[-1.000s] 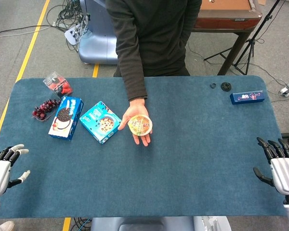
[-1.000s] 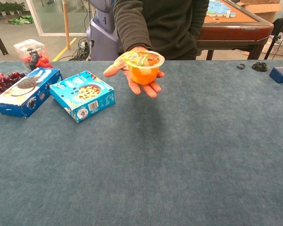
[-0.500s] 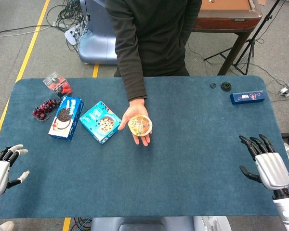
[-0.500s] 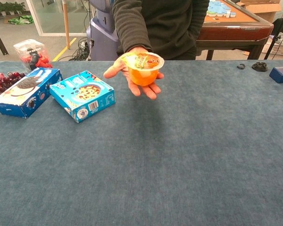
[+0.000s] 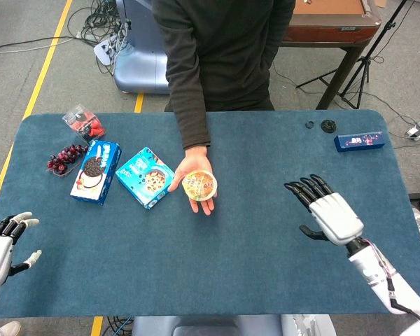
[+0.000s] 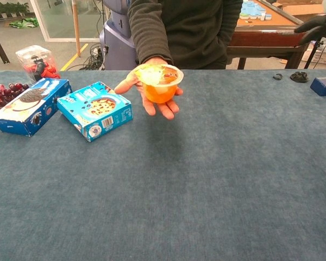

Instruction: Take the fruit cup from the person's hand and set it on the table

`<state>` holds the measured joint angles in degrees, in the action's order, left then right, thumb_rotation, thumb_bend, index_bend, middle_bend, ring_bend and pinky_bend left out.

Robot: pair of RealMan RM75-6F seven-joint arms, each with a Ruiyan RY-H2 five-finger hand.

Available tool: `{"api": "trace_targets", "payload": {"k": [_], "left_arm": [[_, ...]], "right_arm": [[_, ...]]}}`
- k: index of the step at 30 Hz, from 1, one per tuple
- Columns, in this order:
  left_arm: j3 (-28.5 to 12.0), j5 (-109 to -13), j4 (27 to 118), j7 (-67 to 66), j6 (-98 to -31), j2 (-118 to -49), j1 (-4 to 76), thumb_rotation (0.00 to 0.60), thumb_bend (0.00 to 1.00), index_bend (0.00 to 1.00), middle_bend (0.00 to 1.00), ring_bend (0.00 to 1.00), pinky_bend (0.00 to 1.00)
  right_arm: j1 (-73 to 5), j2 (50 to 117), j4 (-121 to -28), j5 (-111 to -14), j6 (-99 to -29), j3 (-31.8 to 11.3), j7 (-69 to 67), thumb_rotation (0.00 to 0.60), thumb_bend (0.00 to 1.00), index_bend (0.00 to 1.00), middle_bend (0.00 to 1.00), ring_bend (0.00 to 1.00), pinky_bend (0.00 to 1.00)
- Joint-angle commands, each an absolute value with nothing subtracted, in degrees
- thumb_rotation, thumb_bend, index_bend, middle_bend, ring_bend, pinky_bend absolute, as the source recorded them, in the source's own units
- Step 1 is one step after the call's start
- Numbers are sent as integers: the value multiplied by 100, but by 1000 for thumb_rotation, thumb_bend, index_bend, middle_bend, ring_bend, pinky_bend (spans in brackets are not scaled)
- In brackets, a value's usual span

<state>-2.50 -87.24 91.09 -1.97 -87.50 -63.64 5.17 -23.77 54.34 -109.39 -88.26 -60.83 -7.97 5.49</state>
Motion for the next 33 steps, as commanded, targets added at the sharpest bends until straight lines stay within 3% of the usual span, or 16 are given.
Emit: {"api": "trace_targets", "payload": {"k": [1, 17, 33], "left_arm": [[-249, -8714, 9119, -204, -8764, -6353, 503, 600, 200, 312, 219, 193, 253], [-260, -8694, 9132, -223, -8725, -6334, 504, 600, 200, 312, 219, 193, 253], [-244, -8569, 9029, -117, -8779, -6312, 380, 600, 200, 312, 219, 193, 252]], "right_arm": [[-2957, 5613, -11021, -8396, -5431, -1101, 525, 600, 206, 0, 74, 11, 71], [-4648, 6641, -10291, -6936, -4039, -1597, 1071, 600, 204, 0, 45, 0, 32], [-5939, 7783, -9133, -5741, -3548, -1624, 1477, 600, 204, 0, 86, 0, 32]]}}
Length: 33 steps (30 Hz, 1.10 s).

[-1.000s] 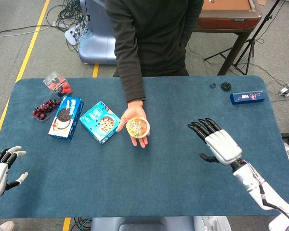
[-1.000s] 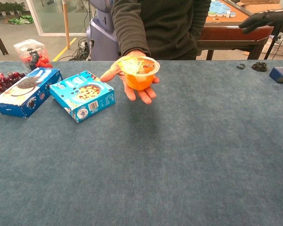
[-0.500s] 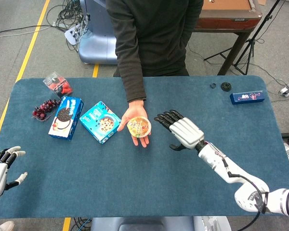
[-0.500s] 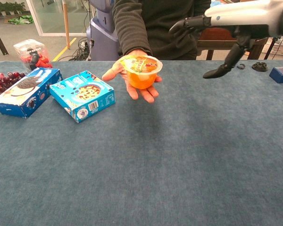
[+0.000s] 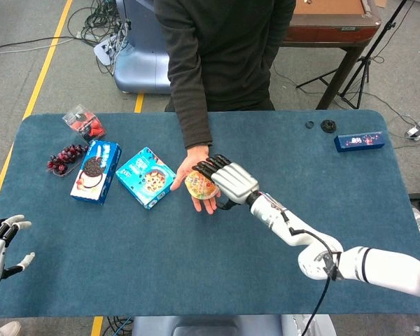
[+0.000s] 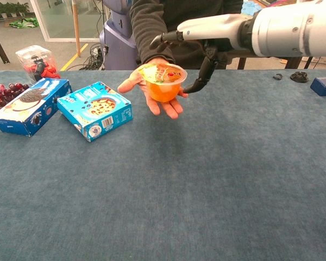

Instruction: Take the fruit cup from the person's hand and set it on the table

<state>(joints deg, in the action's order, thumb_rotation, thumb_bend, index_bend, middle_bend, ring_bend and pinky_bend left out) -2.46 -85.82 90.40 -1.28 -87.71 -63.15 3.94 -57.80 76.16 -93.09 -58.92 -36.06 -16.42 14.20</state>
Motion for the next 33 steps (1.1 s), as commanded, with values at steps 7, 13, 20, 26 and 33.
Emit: {"api": "trace_targets", "payload": {"k": [7, 13, 20, 26, 33], "left_arm": [[-244, -8550, 9011, -82, -8850, -6282, 313, 600, 200, 312, 218, 193, 253], [-239, -8554, 9002, -67, -8837, -6289, 301, 600, 200, 312, 219, 193, 253], [-248, -8540, 8990, -57, -8854, -6292, 277, 600, 200, 312, 219, 193, 253], [-250, -8522, 8982, -55, -8829, -6292, 271, 600, 200, 312, 219, 193, 253], [-264, -8503, 8962, -45, -8824, -6293, 264, 600, 200, 313, 219, 193, 253]], "right_arm": [[-6232, 8087, -8811, -5569, -3609, -1576, 1537, 600, 207, 17, 156, 30, 78], [-6389, 8188, -8659, -5357, -3623, -1477, 1599, 600, 272, 99, 200, 76, 167], [-6496, 8279, -8500, -5206, -3650, -1411, 1563, 600, 306, 175, 234, 104, 247], [-6503, 8333, -8396, -5264, -3689, -1397, 1409, 600, 413, 336, 302, 183, 399], [-6440, 8308, -8438, -5499, -3775, -1471, 1094, 600, 491, 466, 379, 272, 502]]}}
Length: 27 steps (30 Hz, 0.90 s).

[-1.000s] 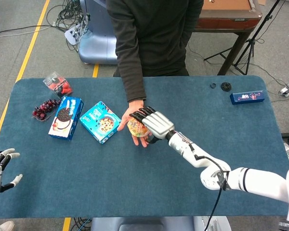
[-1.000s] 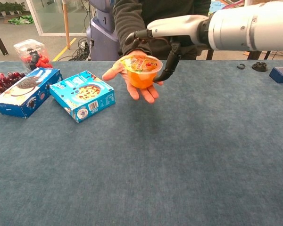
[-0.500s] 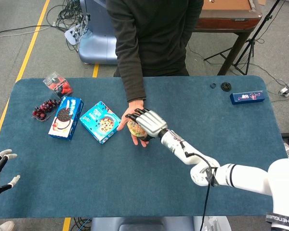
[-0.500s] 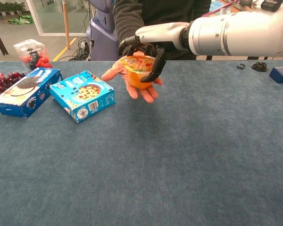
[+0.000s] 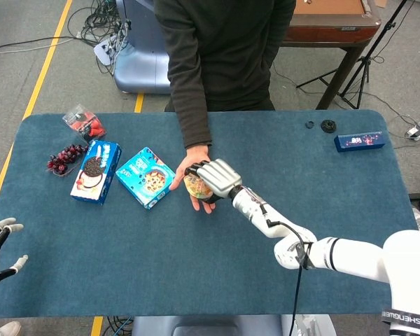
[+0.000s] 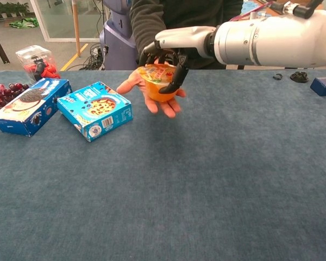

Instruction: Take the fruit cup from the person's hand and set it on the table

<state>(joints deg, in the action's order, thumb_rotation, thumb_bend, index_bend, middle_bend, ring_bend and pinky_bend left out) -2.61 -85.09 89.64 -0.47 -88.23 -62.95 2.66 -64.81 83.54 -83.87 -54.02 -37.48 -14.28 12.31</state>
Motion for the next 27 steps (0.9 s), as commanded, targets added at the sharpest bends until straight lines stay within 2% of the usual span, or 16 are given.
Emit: {"api": "trace_targets", "payload": {"k": [1, 12, 19, 24, 27], "left_arm": [[-265, -8499, 8961, -41, -8825, -6290, 260, 600, 200, 313, 219, 193, 253], [-286, -8528, 8949, -28, -8795, -6293, 292, 600, 200, 312, 219, 193, 253], [-289, -8548, 8916, -16, -8718, -6343, 346, 600, 200, 312, 219, 193, 253], [-280, -8596, 8902, -24, -8653, -6394, 403, 600, 200, 312, 219, 193, 253], [-272, -8626, 8910, -49, -8636, -6418, 425, 600, 200, 312, 219, 193, 253]], "right_arm": [[-6419, 8264, -8478, -5543, -3782, -1481, 1045, 600, 491, 469, 382, 274, 503], [-5669, 7062, -9580, -6240, -4412, -1398, 597, 600, 491, 469, 390, 280, 508], [-5026, 6256, -9999, -6615, -4731, -1013, 516, 600, 491, 469, 390, 280, 508], [-4776, 6196, -9808, -6575, -4680, -721, 571, 600, 491, 470, 390, 280, 509], [-4675, 6396, -9490, -6591, -4726, -603, 661, 600, 491, 470, 390, 280, 508]]}}
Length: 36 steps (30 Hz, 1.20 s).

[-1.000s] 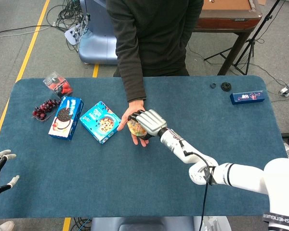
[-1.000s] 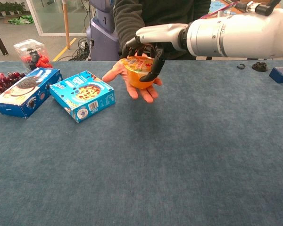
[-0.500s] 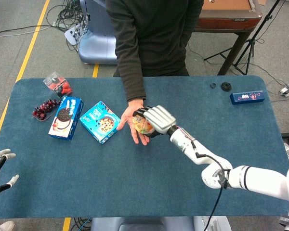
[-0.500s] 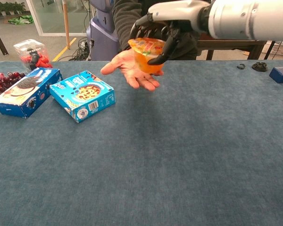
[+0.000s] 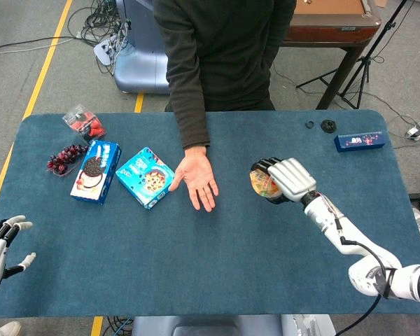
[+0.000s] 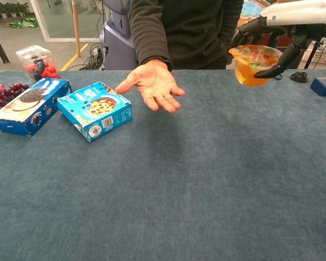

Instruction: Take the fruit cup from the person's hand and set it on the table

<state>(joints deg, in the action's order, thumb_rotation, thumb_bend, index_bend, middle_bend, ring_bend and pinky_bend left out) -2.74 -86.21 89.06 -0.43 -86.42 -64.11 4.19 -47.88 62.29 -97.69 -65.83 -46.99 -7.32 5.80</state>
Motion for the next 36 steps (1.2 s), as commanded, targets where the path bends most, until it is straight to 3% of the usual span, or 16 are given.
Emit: {"api": "trace_targets", "payload": {"k": [1, 19, 22, 24, 27, 30, 36], "left_arm": [[-271, -8630, 8914, -55, -8632, -6427, 431, 600, 200, 312, 219, 193, 253], [-214, -8621, 8905, -69, -8631, -6439, 396, 600, 200, 312, 219, 193, 253], [-209, -8618, 8899, -66, -8641, -6439, 385, 600, 200, 312, 219, 193, 253], [-209, -8606, 8894, -56, -8653, -6436, 372, 600, 200, 312, 219, 193, 253], [-206, -8595, 8886, -48, -8655, -6438, 362, 600, 200, 312, 219, 193, 253], [-199, -8585, 8878, -52, -8635, -6441, 363, 600, 200, 312, 219, 193, 253], [-218, -8585, 8866, -33, -8645, -6427, 370, 600, 200, 312, 219, 193, 253]], "right_arm": [[-4651, 6497, -9361, -6576, -4709, -573, 661, 600, 491, 469, 390, 280, 505], [-4773, 8134, -7342, -6557, -4084, -593, 295, 600, 479, 460, 334, 197, 296], [-4827, 8235, -7244, -6566, -3957, -591, 324, 600, 424, 341, 259, 123, 204], [-4859, 8251, -7235, -6527, -3885, -582, 421, 600, 321, 168, 183, 56, 126], [-4883, 8221, -7300, -6423, -3810, -593, 529, 600, 196, 19, 89, 6, 59], [-4860, 8136, -7455, -6377, -3897, -625, 621, 600, 121, 0, 15, 0, 13], [-4608, 7617, -8167, -6528, -4495, -657, 829, 600, 113, 0, 0, 0, 0]]}}
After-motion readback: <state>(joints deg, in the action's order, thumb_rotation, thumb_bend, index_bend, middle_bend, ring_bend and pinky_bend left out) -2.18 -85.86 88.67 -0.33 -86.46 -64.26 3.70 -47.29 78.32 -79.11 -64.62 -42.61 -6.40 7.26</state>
